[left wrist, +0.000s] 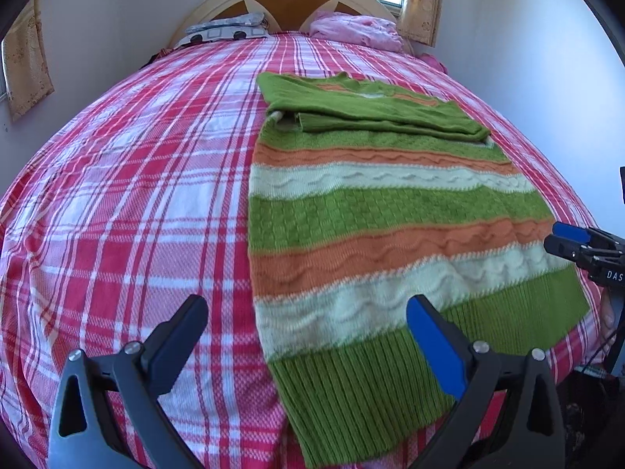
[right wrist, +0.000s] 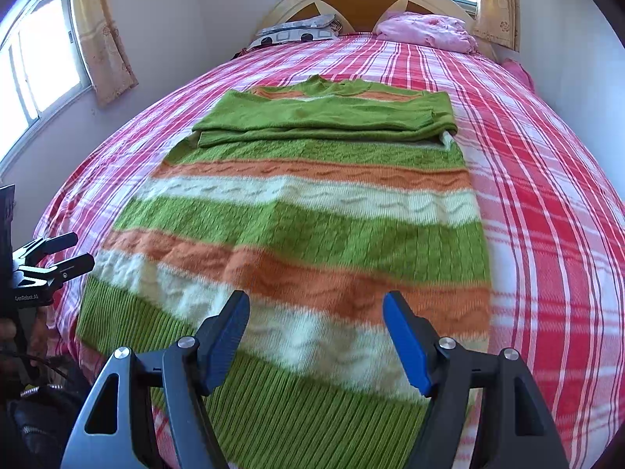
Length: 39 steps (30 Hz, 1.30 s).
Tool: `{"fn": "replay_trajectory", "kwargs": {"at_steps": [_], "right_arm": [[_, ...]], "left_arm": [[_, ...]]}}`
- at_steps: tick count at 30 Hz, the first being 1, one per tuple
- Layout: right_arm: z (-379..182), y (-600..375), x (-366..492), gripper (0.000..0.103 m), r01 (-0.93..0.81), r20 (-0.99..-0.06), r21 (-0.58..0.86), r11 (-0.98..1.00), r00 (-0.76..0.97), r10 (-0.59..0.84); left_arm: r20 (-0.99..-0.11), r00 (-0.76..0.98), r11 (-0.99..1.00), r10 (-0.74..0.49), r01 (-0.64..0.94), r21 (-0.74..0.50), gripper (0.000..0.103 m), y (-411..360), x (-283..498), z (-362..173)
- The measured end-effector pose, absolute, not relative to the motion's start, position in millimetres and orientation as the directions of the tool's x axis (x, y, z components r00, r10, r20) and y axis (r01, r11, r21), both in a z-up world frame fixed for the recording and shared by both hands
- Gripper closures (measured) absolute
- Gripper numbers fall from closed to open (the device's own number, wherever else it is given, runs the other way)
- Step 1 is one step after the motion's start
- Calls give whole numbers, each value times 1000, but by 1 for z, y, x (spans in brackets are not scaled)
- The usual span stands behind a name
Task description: Fold small clothes
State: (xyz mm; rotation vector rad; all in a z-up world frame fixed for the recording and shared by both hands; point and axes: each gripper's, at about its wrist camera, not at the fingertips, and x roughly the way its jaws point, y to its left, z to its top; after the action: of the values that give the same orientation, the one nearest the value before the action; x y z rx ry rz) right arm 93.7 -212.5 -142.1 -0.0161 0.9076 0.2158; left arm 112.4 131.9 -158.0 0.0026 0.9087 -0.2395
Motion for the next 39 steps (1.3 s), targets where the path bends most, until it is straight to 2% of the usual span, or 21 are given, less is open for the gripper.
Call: {"fn": "replay_trajectory", "kwargs": {"at_steps": [7,12,18,24,28,29,30,39], "right_arm": [[-145,-215,70,31,-183,-786,87,979,591,180],[-145,-221,55,31,-167,-786,85,982,595,169],[-144,-230,26,31,-129,-773,84,988,618,146],[-146,-241,5,31,-104,-776,86,991,617,133],[-147,-257,-3,31,-62,-774,107,992,622,122],[-147,-261,-4,31,-52,-773,109,993,624,118],[-147,-264,-4,31,-42,-772,111,993,625,113],[-154,-288,-13,31,16,-787,158,987,606,116]], "left_arm": [[-800,562,966,-212,246,-83,0,127,96,-165],[-817,522,961,-246,242,-134,1,134,83,-173],[-831,452,942,-325,229,-244,23,136,74,-186],[-825,440,933,-356,213,-289,35,139,72,-191],[-812,465,935,-353,214,-284,57,143,66,-187],[-806,469,932,-360,215,-292,66,144,66,-186],[-803,469,930,-367,214,-300,69,145,65,-184],[-803,472,931,-364,178,-317,69,153,70,-188]]}}
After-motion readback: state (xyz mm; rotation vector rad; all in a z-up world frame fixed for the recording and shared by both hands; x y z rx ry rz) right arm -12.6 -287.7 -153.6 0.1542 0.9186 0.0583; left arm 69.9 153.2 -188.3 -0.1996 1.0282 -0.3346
